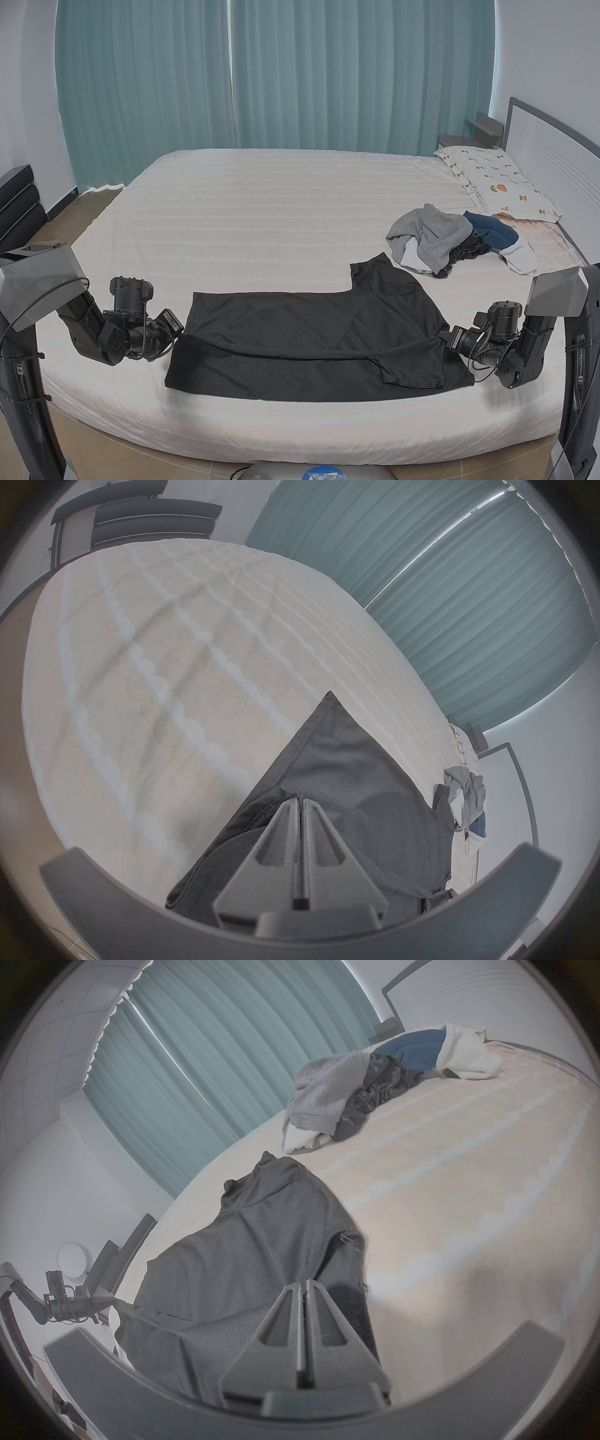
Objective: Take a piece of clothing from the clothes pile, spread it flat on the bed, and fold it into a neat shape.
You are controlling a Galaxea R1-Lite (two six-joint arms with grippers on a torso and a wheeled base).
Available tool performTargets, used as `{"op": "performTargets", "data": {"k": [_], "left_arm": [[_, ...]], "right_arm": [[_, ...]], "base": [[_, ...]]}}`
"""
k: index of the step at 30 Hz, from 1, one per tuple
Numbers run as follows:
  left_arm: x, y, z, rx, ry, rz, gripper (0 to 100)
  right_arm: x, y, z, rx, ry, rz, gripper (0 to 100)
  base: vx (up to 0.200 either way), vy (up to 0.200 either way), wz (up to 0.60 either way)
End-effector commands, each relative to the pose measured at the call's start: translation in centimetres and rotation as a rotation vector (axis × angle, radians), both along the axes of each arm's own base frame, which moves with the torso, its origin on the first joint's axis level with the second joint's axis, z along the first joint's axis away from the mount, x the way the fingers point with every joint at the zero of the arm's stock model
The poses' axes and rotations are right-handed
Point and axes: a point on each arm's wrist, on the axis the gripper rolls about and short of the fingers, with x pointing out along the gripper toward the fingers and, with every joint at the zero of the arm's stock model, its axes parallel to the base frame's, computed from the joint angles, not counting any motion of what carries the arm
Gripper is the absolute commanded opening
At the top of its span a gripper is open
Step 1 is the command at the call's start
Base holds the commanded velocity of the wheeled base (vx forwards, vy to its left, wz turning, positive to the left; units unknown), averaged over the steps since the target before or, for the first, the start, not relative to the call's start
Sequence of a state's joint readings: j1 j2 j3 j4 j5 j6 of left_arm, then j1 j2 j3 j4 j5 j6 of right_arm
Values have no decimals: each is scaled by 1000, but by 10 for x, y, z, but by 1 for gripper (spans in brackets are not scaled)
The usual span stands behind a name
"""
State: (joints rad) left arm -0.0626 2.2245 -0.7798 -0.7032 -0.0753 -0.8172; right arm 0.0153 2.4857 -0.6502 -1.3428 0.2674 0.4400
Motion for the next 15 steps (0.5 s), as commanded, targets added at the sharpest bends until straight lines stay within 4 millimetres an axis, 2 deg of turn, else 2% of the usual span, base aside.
{"op": "performTargets", "data": {"k": [1,6,10,13,15], "left_arm": [[0,0,1,1,-2,-1,0],[-4,0,6,6,-9,-6,0],[-10,0,18,17,-33,-17,0],[-16,1,26,45,-45,-43,0],[-26,3,33,90,-52,-79,0]], "right_arm": [[-5,-1,4,7,-15,-4,0],[-17,0,16,22,-50,15,0],[-29,-2,29,41,-79,32,0],[-35,-4,41,60,-109,43,0],[-42,-5,57,75,-142,61,0]], "base": [[0,0,0],[0,0,0],[0,0,0],[0,0,0],[0,0,0]]}}
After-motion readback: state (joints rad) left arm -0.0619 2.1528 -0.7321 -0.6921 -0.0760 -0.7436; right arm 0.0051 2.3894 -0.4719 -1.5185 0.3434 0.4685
